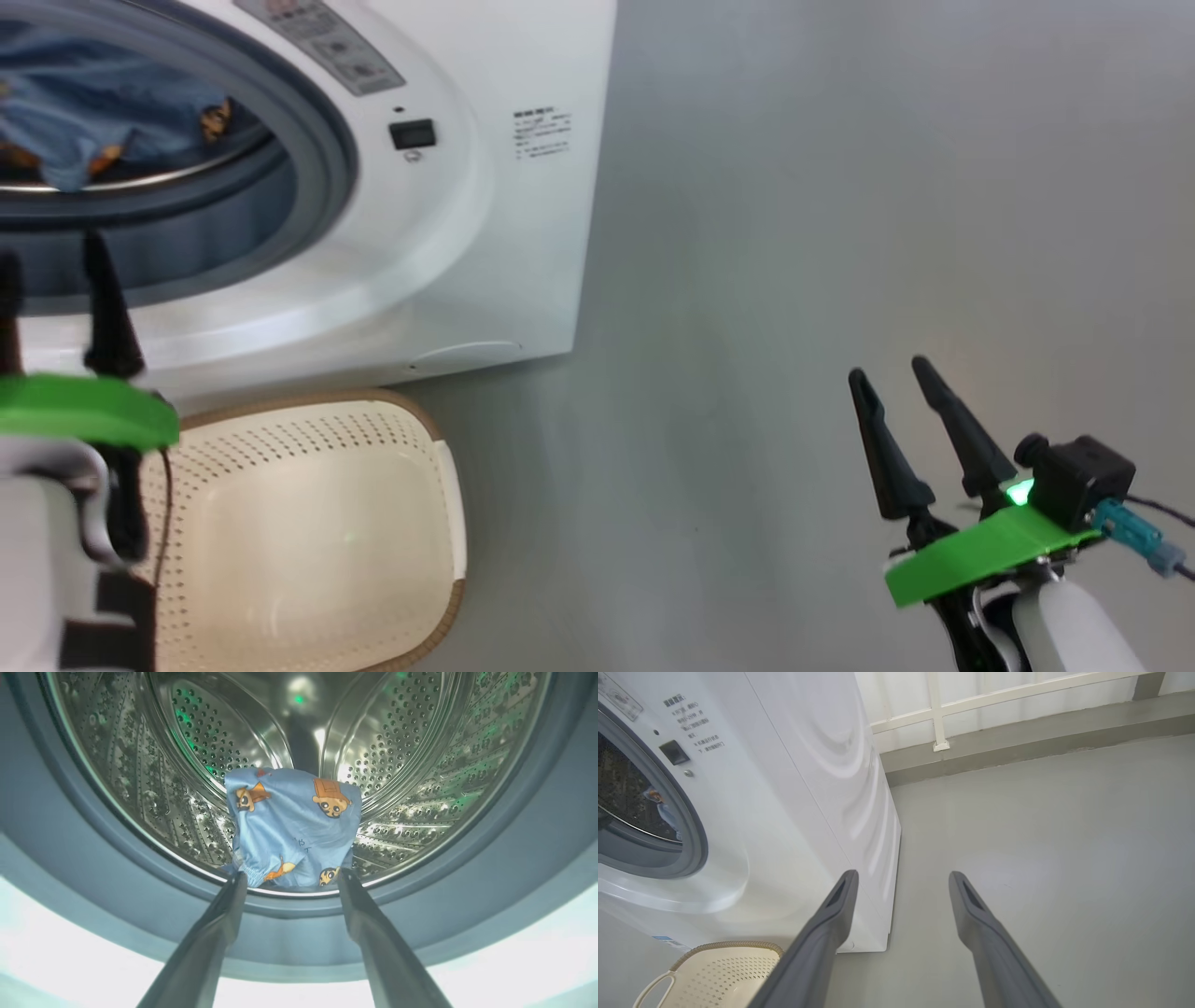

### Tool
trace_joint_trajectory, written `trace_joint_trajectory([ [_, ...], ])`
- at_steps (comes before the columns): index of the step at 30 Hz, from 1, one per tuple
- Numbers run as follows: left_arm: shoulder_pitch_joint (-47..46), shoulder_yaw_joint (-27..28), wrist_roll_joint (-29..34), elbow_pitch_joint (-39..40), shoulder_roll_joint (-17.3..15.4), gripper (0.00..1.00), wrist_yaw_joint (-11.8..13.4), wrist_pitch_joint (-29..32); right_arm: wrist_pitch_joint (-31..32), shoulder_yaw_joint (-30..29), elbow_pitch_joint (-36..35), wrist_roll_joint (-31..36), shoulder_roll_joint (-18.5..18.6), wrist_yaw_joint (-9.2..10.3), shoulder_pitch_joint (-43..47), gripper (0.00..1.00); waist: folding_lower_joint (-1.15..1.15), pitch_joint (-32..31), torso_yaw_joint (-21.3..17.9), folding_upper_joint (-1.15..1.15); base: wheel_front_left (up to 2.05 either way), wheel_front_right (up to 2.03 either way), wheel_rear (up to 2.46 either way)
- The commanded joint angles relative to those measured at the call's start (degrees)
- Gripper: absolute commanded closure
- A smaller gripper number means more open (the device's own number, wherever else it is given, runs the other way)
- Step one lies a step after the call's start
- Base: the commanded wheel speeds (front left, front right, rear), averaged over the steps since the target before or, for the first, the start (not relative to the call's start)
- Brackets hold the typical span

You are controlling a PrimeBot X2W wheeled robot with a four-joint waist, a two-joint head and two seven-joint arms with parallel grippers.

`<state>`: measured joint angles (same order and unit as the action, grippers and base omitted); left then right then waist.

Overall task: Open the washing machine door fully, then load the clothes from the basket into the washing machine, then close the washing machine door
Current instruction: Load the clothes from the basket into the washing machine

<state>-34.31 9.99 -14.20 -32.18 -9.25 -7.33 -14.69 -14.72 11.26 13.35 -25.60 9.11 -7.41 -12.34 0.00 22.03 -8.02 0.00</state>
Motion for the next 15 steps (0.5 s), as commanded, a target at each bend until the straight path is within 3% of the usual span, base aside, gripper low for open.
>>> trace_joint_trajectory([
  [1, 2.7, 1.3, 1.1, 2.5, -1.6, 0.00, -0.2, -0.3, -0.3, 0.9, -0.9, 0.3, 0.6, -0.08, 2.1, 0.00, 0.00, -2.3, 1.7, 0.00, 0.00, 0.00, 0.00],
  [15, 15.1, 0.5, 2.4, 9.6, 1.0, 0.00, -0.2, -0.3, -0.3, 0.1, -0.4, 0.0, 2.5, -0.08, 5.6, 0.00, 0.00, -8.1, 4.8, 0.00, 0.00, 0.00, 0.00],
])
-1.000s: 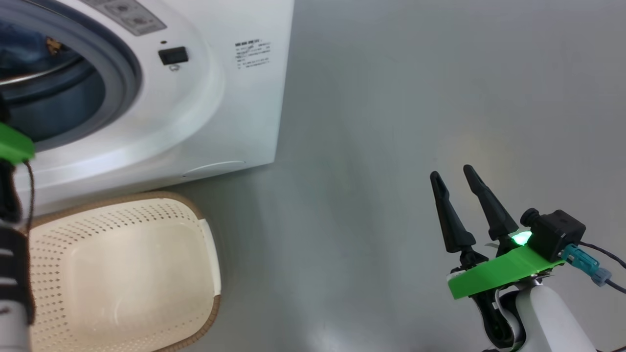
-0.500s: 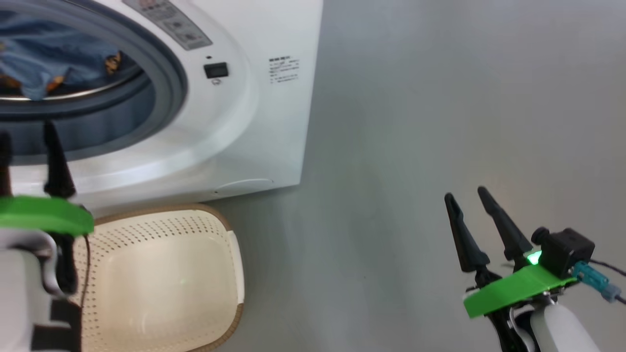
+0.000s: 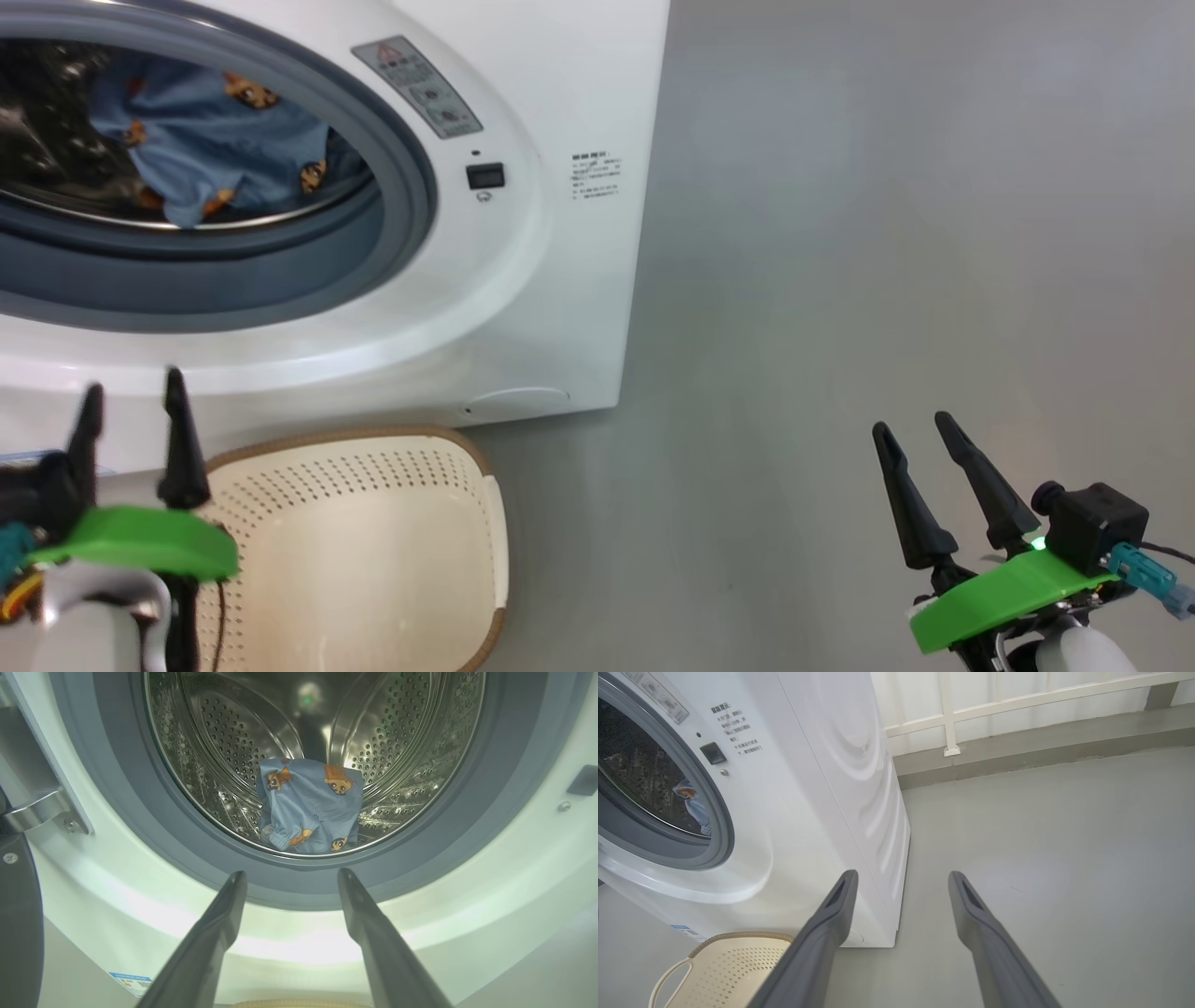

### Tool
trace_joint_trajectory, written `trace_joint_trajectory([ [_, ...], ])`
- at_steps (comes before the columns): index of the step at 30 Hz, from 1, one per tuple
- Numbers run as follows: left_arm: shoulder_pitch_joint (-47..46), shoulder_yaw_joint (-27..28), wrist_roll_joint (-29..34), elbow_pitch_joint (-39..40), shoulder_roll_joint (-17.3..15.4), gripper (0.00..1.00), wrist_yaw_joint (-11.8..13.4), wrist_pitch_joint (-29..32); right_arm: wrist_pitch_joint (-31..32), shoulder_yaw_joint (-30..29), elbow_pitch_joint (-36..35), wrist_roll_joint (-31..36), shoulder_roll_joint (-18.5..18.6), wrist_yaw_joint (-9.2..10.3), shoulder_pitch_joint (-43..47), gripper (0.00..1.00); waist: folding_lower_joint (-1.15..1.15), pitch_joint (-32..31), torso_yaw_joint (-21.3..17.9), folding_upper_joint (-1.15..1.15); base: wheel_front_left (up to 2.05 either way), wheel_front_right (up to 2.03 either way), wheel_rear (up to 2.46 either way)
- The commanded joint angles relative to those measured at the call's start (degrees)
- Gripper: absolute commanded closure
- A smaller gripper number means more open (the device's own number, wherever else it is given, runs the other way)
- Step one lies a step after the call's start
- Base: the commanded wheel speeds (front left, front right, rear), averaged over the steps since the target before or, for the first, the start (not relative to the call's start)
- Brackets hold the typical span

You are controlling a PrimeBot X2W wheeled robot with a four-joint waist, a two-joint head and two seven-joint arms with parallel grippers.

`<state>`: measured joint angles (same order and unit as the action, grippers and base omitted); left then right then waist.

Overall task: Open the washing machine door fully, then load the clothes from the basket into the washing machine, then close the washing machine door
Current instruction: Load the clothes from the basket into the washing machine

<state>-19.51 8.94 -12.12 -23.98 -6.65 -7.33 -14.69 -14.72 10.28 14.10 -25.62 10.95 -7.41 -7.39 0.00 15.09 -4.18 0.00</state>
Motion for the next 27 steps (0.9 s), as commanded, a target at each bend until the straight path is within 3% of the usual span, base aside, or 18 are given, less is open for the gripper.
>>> trace_joint_trajectory([
  [1, 1.2, 1.4, 0.5, 1.7, -1.5, 0.00, -0.2, -0.3, -0.3, 1.2, -1.0, 0.0, 0.8, -0.08, 0.9, 0.00, 0.00, -1.7, 1.0, 0.00, 0.00, 0.00, 0.00],
  [27, 14.3, 2.9, -0.2, 9.1, 0.7, 0.00, -0.2, -0.3, -0.3, -0.7, -1.5, -0.4, 2.2, -0.08, 6.6, 0.00, 0.00, -8.8, 2.4, 0.00, 0.00, 0.00, 0.00],
])
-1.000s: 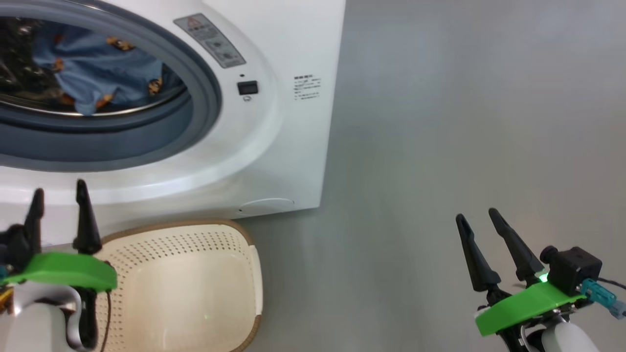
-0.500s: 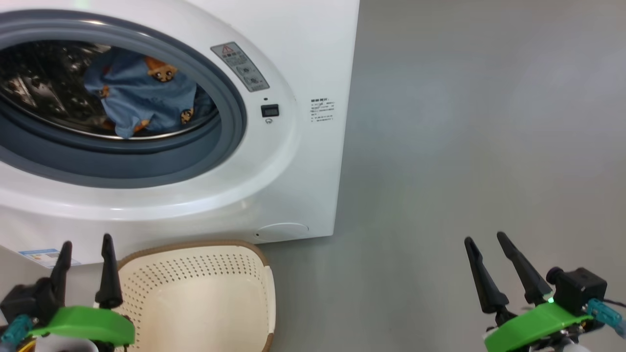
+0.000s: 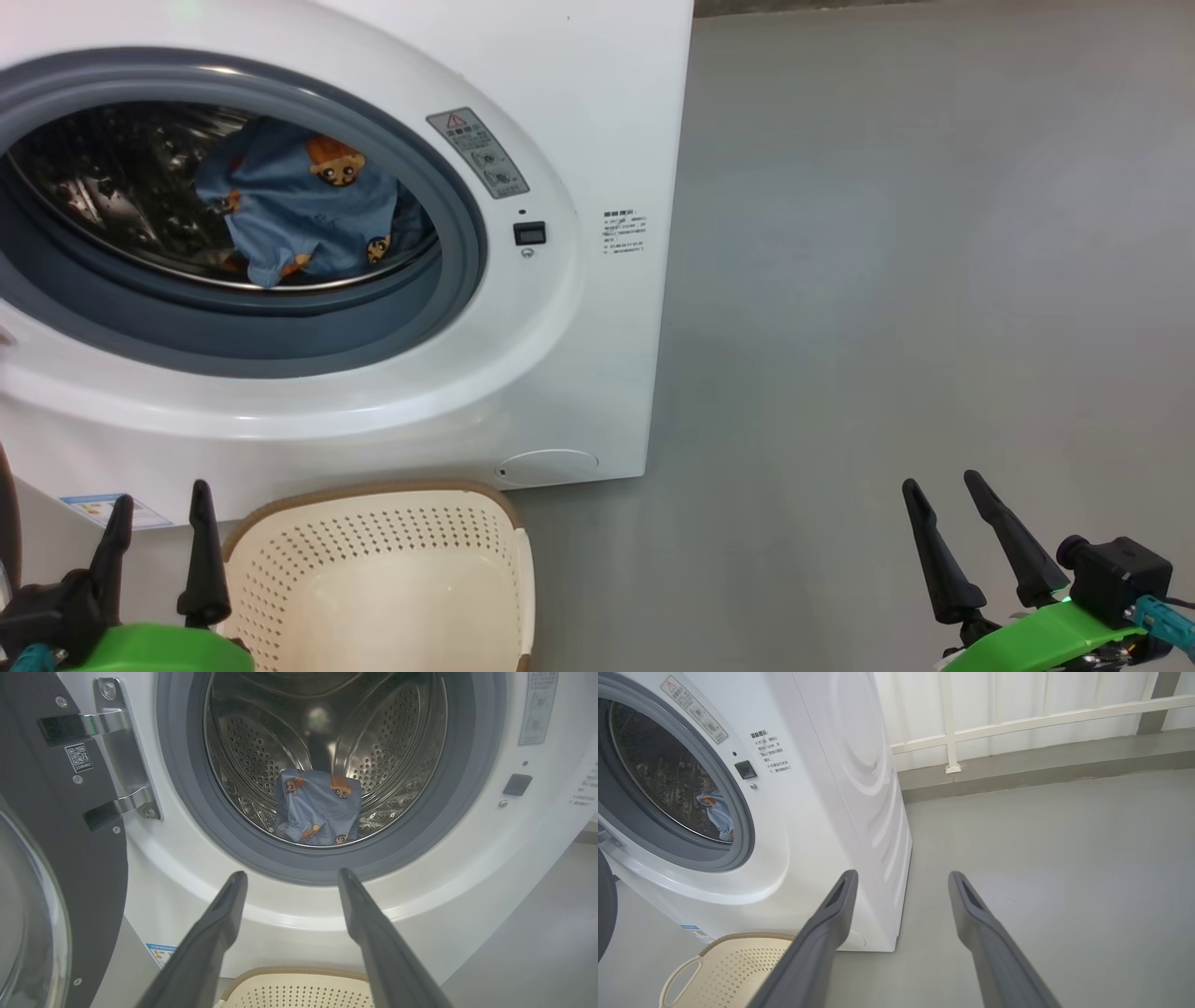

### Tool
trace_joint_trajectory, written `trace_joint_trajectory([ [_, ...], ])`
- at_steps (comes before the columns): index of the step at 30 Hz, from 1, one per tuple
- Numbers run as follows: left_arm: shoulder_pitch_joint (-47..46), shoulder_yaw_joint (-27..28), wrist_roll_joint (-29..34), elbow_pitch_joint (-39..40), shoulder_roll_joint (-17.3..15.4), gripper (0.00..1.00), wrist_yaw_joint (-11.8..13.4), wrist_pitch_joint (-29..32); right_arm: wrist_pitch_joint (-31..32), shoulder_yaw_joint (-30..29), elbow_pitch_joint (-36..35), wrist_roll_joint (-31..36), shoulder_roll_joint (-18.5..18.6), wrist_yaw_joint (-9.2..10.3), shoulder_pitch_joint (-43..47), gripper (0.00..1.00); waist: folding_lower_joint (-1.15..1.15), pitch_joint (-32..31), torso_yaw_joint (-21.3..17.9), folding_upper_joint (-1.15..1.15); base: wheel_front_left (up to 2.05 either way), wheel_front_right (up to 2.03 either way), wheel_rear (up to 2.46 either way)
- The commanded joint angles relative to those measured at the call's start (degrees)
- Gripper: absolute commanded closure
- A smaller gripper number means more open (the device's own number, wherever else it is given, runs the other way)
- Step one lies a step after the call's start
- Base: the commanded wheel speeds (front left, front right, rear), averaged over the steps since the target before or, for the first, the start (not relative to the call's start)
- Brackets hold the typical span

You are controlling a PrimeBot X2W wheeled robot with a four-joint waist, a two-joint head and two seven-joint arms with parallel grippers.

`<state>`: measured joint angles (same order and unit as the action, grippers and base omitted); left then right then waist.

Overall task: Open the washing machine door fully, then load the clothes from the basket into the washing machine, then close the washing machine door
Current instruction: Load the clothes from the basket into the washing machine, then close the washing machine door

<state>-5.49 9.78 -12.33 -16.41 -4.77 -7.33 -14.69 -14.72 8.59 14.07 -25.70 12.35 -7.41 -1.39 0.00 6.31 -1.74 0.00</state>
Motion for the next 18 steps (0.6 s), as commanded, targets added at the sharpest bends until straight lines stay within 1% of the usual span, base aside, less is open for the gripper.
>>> trace_joint_trajectory([
  [1, 0.4, 2.0, 0.1, 1.7, -1.1, 0.00, -0.2, -0.3, -0.3, 0.9, -1.4, -0.3, 0.8, -0.08, 0.7, 0.00, 0.00, -0.1, -0.1, 0.00, 0.00, 0.00, 0.00],
  [18, 0.6, 1.6, 0.3, 2.7, -0.8, 0.00, -0.2, -0.3, -0.3, 0.6, -2.0, -0.1, 0.5, -0.08, 1.0, 0.00, 0.00, 0.1, -0.2, 0.00, 0.00, 0.00, 0.00],
])
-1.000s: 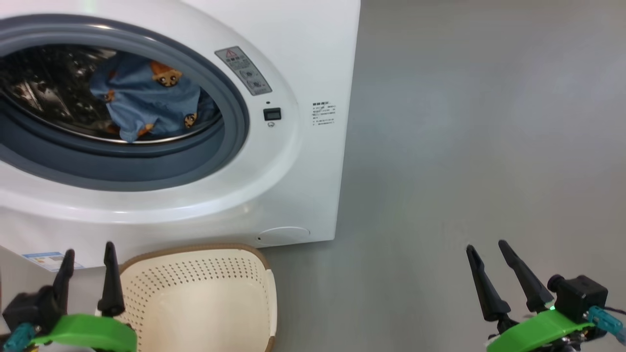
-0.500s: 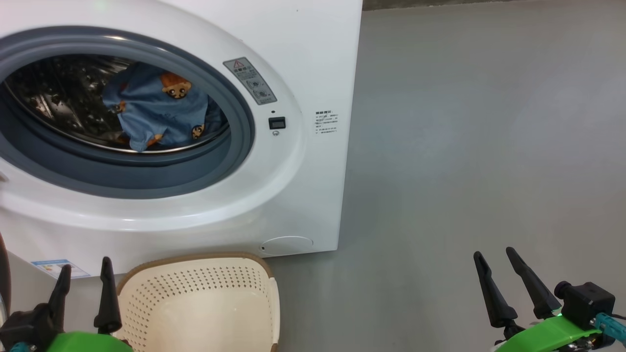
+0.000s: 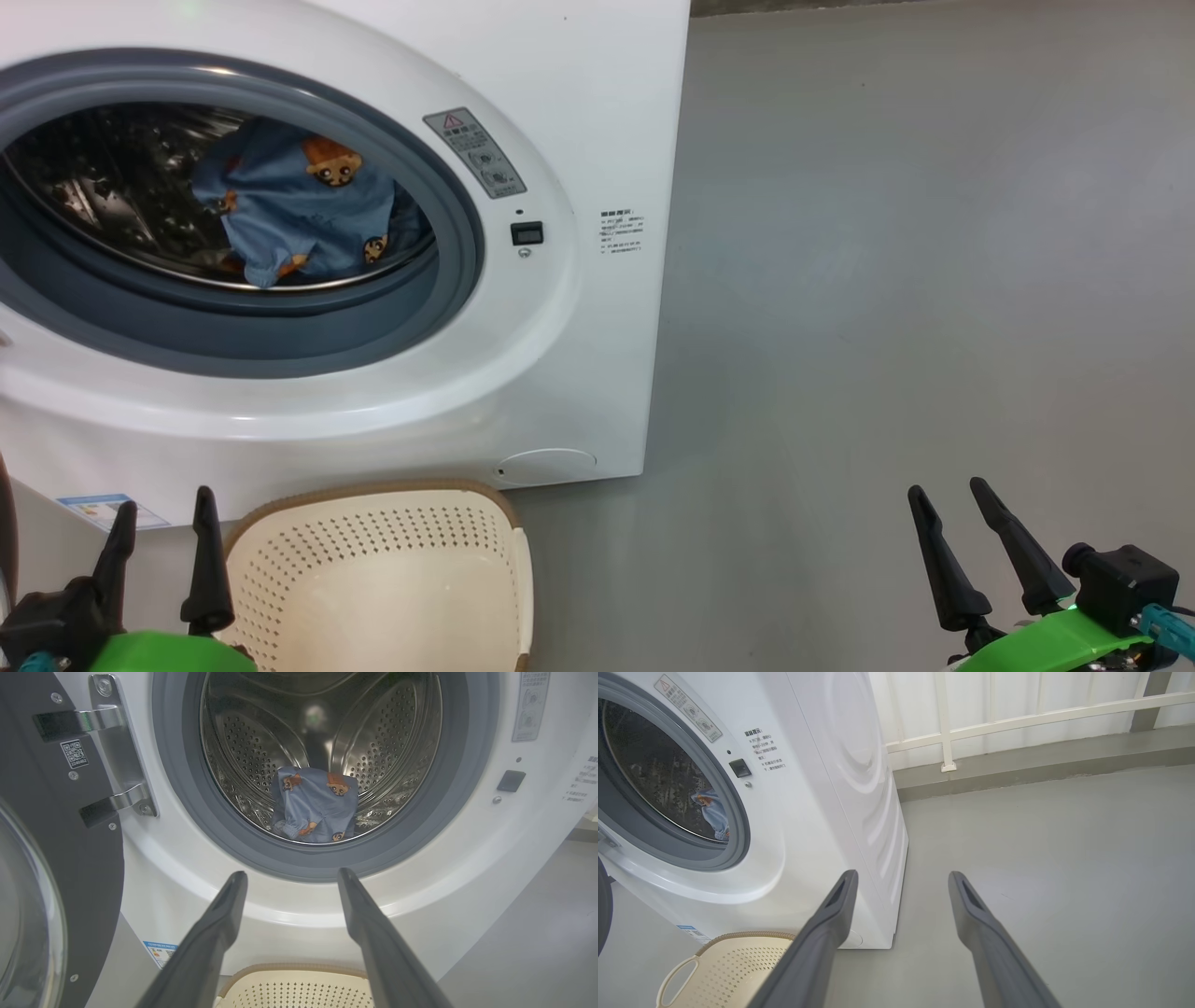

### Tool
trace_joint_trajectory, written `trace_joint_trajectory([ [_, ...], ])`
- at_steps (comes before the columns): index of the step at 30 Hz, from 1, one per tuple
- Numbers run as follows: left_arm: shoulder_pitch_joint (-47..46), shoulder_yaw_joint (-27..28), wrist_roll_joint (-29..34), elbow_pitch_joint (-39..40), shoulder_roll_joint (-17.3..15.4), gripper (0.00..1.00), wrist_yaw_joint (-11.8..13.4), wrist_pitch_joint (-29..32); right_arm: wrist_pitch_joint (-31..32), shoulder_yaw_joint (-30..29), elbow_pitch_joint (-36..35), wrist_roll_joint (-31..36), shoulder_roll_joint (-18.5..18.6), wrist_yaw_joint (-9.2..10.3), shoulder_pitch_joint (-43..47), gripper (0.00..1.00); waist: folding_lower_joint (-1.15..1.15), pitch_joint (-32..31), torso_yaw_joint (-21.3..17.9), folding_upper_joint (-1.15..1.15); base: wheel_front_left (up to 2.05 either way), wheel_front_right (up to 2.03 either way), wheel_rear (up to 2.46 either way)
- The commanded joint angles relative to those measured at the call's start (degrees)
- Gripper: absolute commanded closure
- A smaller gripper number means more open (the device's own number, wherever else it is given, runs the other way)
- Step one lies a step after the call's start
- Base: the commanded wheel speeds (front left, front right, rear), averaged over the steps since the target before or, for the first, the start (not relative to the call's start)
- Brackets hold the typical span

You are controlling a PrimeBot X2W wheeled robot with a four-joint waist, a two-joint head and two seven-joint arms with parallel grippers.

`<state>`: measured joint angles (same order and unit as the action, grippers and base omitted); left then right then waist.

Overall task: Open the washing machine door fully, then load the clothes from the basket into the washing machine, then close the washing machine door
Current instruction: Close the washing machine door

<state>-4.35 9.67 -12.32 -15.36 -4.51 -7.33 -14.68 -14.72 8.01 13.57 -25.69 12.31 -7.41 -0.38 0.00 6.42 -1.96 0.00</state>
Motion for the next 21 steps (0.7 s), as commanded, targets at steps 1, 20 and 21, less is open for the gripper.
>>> trace_joint_trajectory([
  [1, -0.5, 1.6, 0.4, 1.8, -1.0, 0.00, -0.2, -0.3, -0.3, 1.1, -1.4, -0.1, 0.6, -0.08, 0.0, 0.00, 0.00, 0.0, 0.0, 0.00, 0.00, 0.00, 0.00],
  [20, -0.4, 1.9, 0.0, 3.1, -0.6, 0.00, -0.2, -0.3, -0.3, 1.2, -1.4, 0.0, 0.6, -0.08, -0.1, 0.00, 0.00, 0.0, 0.3, 0.00, 0.00, 0.00, 0.00],
  [21, -0.4, 2.0, 0.0, 3.2, -0.6, 0.00, -0.2, -0.3, -0.3, 1.2, -1.4, 0.0, 0.6, -0.08, -0.1, 0.00, 0.00, 0.0, 0.3, 0.00, 0.00, 0.00, 0.00],
])
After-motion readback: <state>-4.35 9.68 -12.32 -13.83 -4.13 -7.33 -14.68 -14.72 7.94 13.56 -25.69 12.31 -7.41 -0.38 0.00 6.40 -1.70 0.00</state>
